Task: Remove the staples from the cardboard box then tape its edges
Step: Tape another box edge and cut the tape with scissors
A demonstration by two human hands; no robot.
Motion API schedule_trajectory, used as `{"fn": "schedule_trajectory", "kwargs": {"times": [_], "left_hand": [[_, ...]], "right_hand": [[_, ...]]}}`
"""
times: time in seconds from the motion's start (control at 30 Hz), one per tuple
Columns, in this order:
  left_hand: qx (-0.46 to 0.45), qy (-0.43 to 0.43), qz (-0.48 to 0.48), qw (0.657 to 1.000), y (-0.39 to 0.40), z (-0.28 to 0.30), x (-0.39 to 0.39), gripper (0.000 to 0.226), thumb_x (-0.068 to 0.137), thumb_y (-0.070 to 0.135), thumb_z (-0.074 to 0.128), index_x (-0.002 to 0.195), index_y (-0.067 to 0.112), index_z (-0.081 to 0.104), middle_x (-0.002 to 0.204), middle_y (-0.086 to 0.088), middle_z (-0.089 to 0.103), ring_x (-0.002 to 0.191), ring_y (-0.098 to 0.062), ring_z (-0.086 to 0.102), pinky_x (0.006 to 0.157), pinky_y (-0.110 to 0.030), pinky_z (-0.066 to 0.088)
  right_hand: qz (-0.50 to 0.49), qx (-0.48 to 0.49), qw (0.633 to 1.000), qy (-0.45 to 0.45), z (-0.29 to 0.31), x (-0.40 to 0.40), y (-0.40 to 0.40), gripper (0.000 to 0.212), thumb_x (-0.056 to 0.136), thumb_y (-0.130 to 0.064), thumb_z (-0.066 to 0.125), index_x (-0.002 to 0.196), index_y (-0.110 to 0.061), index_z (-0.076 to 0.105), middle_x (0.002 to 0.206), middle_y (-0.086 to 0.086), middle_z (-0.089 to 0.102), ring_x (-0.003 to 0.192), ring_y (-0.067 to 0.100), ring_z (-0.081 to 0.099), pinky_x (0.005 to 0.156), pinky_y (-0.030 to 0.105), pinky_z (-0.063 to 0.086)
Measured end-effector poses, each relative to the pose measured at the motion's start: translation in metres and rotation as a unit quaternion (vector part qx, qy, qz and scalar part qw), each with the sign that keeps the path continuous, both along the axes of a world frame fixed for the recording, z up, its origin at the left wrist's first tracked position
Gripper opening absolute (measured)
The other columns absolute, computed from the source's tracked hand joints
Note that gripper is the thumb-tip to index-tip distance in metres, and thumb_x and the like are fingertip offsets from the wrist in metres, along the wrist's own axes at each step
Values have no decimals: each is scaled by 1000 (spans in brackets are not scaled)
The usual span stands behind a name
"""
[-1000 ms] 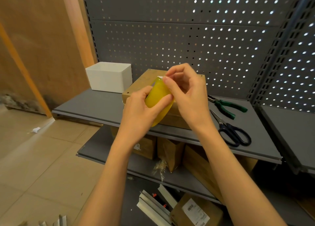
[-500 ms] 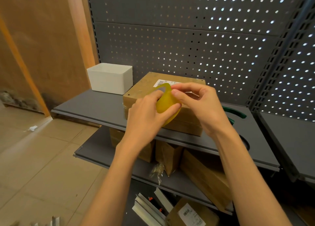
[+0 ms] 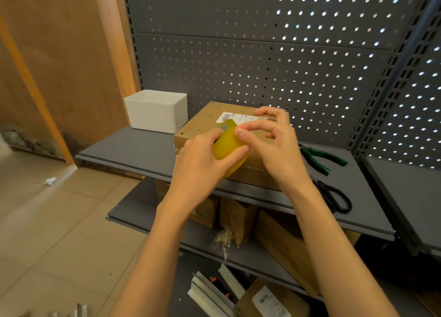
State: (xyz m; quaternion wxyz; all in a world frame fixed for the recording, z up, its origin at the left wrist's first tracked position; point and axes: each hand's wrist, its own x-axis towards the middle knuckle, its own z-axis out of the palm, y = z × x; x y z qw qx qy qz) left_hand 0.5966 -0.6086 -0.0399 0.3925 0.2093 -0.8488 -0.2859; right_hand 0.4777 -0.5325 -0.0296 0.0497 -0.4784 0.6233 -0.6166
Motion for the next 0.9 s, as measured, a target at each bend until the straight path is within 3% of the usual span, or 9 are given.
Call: {"fn": "schedule_trajectory", "kwargs": {"times": [0.07,0.17,0.23,0.33,0.47,0.6,0.7,0.83,0.9], "left_hand": [[38,2,-41,998,-3,3,6,22,76,56,61,80,35,57,64,18,56,64,6,54,53,-7,36],[117,-25,-108,987,-8,3,16,41,69,60,61,102,35,57,88,16,63,79,2,60,64,-15,50],[155,-34,-125,979,-9,0,22,49,70,55,62,111,31,55,95,10,66,85,-3,64,70,-23,55],[227,14,-147,963,-9,-3,30,32,79,39,64,105,21,60,81,5,71,70,-10,70,56,-18,53],[270,38,-122,954,-15,0,37,22,79,39,63,90,20,63,69,0,72,60,-15,69,52,-20,53],[267,41,-96,958,-21,-4,47,28,76,42,65,86,17,62,67,-2,71,59,-15,69,51,-21,52],[281,27,-91,955,-25,-11,54,37,73,48,65,90,15,62,69,-4,71,58,-15,68,52,-22,52],[313,14,-98,945,-33,-15,59,42,71,49,67,93,14,65,71,-7,72,60,-18,68,53,-23,54],[313,8,-94,945,-37,-17,60,40,71,49,66,94,16,65,72,-5,72,60,-15,68,52,-19,52]], "right_hand": [[39,2,999,-18,1,2,-2,11,82,-19,68,78,-29,67,96,-16,56,99,5,53,86,25,41],[54,16,998,-23,3,4,-7,10,85,-19,66,80,-27,66,89,-13,62,92,6,57,87,34,46],[46,19,999,-6,3,7,-10,11,85,-18,65,79,-28,65,89,-11,62,93,7,56,87,28,44],[-6,-1,994,106,1,15,-14,8,85,-17,65,79,-23,66,86,-7,63,90,7,54,81,14,37],[-60,-56,975,205,-3,32,-24,5,86,-17,63,83,-16,67,86,-5,62,88,13,55,80,25,41],[-10,-59,990,128,-9,41,-37,4,87,-15,63,87,-15,66,87,-3,64,85,9,57,75,18,45],[62,-23,996,51,-14,38,-44,5,86,-18,65,89,-16,68,85,-5,67,85,8,61,76,22,49],[115,19,993,-31,-25,35,-52,24,86,-19,64,109,-27,63,83,-2,60,82,10,57,76,24,48],[104,46,993,-40,-30,34,-58,11,85,-24,65,96,-26,66,97,1,59,89,10,57,81,27,49]]}}
